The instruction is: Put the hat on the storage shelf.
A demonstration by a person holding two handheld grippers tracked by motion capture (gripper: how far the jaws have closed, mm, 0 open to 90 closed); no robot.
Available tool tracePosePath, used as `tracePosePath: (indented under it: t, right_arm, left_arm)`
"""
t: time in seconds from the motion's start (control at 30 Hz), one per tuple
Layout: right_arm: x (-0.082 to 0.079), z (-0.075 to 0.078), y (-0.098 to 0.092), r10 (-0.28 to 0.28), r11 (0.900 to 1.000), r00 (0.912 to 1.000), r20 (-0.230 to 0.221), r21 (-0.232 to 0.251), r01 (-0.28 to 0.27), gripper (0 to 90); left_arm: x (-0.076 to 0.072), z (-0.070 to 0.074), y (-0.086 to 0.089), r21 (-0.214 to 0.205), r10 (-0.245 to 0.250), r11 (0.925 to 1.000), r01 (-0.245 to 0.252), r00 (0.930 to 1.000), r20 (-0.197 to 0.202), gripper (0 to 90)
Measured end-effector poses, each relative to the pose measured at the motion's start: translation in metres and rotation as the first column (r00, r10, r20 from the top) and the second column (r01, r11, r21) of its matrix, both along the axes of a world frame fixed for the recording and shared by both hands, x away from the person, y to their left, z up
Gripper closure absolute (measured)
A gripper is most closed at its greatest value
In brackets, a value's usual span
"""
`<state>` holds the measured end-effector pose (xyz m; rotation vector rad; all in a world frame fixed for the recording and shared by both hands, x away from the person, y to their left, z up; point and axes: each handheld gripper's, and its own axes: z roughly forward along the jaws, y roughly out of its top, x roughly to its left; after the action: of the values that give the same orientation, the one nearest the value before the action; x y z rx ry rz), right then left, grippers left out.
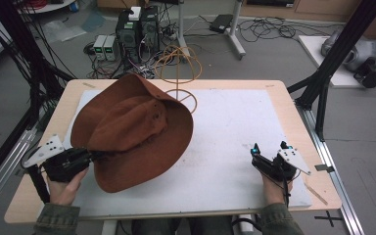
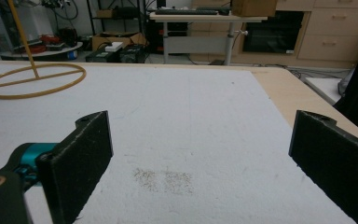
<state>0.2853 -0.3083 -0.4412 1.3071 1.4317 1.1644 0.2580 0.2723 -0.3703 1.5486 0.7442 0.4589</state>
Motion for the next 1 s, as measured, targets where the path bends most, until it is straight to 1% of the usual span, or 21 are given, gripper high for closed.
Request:
tracePosePath:
  t: [0.03, 0.07, 0.13, 0.2, 0.23, 0.27, 0.3, 0.33, 0.37, 0.4, 0.47, 0.57, 0.73, 0.87, 0.9, 0.93, 0.97, 1.0]
  right_arm:
    - [0.000, 0.000, 0.000, 0.000, 1.0000, 1.0000, 0.000, -0.001, 0.000, 5.3]
    - [0.000, 0.000, 0.000, 0.001, 1.0000, 1.0000, 0.000, 0.000, -0.001, 5.3]
    - [0.000, 0.000, 0.000, 0.002, 1.0000, 1.0000, -0.003, 0.005, -0.002, 5.3]
    - [0.000, 0.000, 0.000, 0.000, 1.0000, 1.0000, 0.000, 0.009, 0.000, 5.3]
    - [0.001, 0.000, 0.000, 0.000, 1.0000, 1.0000, -0.002, 0.006, 0.000, 5.3]
    - [0.001, 0.000, 0.000, -0.002, 1.0000, 1.0000, -0.004, 0.006, 0.002, 5.3]
    - [0.001, 0.000, 0.000, -0.002, 1.0000, 1.0000, -0.006, 0.007, 0.003, 5.3]
    - [0.001, 0.000, 0.000, -0.001, 1.0000, 1.0000, -0.006, 0.010, 0.001, 5.3]
    - [0.001, 0.000, -0.001, 0.001, 1.0000, 1.0000, -0.005, 0.009, -0.001, 5.3]
    - [0.002, 0.000, -0.001, 0.001, 0.9999, 1.0000, -0.004, 0.012, -0.001, 5.3]
    - [0.002, 0.000, -0.001, 0.000, 0.9999, 1.0000, -0.003, 0.011, 0.000, 5.3]
    - [0.003, 0.000, -0.003, 0.001, 0.9999, 1.0000, -0.003, 0.013, -0.001, 5.3]
    - [0.004, -0.001, -0.003, 0.001, 0.9999, 1.0000, -0.007, 0.015, -0.001, 5.3]
    - [0.006, -0.002, -0.001, 0.008, 0.9998, 0.9999, -0.014, 0.019, -0.007, 5.3]
    - [0.006, -0.003, -0.002, 0.012, 0.9999, 0.9999, -0.012, 0.012, -0.011, 5.3]
    - [0.006, -0.003, -0.002, 0.012, 0.9999, 0.9999, -0.012, 0.012, -0.011, 5.3]
    - [0.006, -0.003, -0.002, 0.014, 0.9998, 0.9998, -0.016, 0.013, -0.014, 5.3]
    - [0.007, -0.004, -0.002, 0.014, 0.9998, 0.9997, -0.021, 0.017, -0.013, 5.3]
  left_arm:
    - [0.001, 0.003, 0.000, -0.020, 0.003, 0.9998, -0.002, 0.9999, 0.012, 88.4]
    - [0.003, 0.006, 0.000, -0.049, 0.007, 0.9988, -0.006, 0.9996, 0.026, 88.4]
    - [0.007, 0.011, 0.000, -0.090, 0.017, 0.9958, -0.013, 0.9987, 0.048, 88.4]
    - [0.012, 0.017, 0.000, -0.135, 0.030, 0.9906, -0.021, 0.9972, 0.069, 88.4]
    - [0.015, 0.020, -0.001, -0.145, 0.035, 0.9891, -0.024, 0.9966, 0.075, 88.3]
    - [0.021, 0.028, -0.003, -0.162, 0.044, 0.9863, -0.028, 0.9946, 0.094, 88.3]
    - [0.021, 0.028, -0.003, -0.162, 0.044, 0.9863, -0.028, 0.9946, 0.094, 88.3]
    - [0.027, 0.035, -0.006, -0.168, 0.048, 0.9853, -0.029, 0.9929, 0.109, 88.4]
    - [0.027, 0.035, -0.006, -0.168, 0.048, 0.9853, -0.029, 0.9929, 0.109, 88.3]
    - [0.030, 0.039, -0.008, -0.172, 0.051, 0.9846, -0.030, 0.9922, 0.114, 88.3]
    - [0.037, 0.046, -0.013, -0.163, 0.049, 0.9863, -0.029, 0.9908, 0.126, 88.3]
    - [0.050, 0.057, -0.022, -0.153, 0.045, 0.9880, -0.023, 0.9890, 0.141, 88.3]
    - [0.072, 0.076, -0.039, -0.153, 0.029, 0.9882, -0.004, 0.9866, 0.160, 88.3]
    - [0.089, 0.094, -0.052, -0.131, 0.023, 0.9913, 0.000, 0.9841, 0.176, 88.2]
    - [0.098, 0.103, -0.059, -0.117, 0.017, 0.9931, 0.004, 0.9830, 0.183, 88.2]
    - [0.098, 0.103, -0.059, -0.117, 0.017, 0.9931, 0.004, 0.9830, 0.183, 88.2]
    - [0.102, 0.108, -0.063, -0.116, 0.008, 0.9931, 0.014, 0.9831, 0.183, 88.2]
    - [0.111, 0.117, -0.070, -0.102, 0.003, 0.9946, 0.017, 0.9828, 0.184, 88.2]
